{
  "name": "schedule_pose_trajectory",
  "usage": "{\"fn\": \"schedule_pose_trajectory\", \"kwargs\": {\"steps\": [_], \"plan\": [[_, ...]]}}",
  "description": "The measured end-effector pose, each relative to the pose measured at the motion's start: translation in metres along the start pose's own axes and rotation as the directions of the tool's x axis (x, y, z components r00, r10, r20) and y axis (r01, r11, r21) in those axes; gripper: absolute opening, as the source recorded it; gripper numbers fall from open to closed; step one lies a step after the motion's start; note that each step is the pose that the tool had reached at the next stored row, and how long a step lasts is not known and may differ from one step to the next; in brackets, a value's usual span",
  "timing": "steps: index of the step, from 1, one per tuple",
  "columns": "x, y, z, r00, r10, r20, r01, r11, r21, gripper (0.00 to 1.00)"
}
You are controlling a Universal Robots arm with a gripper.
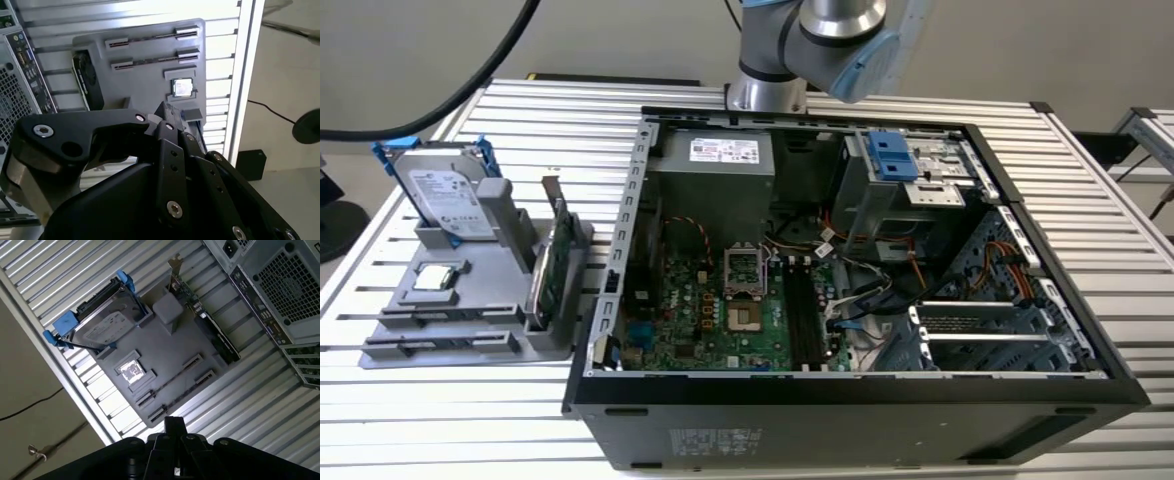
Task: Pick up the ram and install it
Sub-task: 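Pick up the ram and move it above insertion slot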
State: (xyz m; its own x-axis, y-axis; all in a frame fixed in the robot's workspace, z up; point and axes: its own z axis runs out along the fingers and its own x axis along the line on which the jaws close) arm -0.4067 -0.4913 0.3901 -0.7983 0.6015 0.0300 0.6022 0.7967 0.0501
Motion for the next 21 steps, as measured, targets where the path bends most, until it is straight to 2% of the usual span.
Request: {"fn": "schedule_pose_trajectory", "kwargs": {"steps": [10, 21], "plan": [[0.0000, 0.0000, 0.0000, 0.9989, 0.047, 0.0024, -0.047, 0.9989, -0.0015, 0.00], [0.0000, 0.0000, 0.0001, 0.9955, 0.095, 0.0047, -0.095, 0.9955, -0.0032, 0.00]]}}
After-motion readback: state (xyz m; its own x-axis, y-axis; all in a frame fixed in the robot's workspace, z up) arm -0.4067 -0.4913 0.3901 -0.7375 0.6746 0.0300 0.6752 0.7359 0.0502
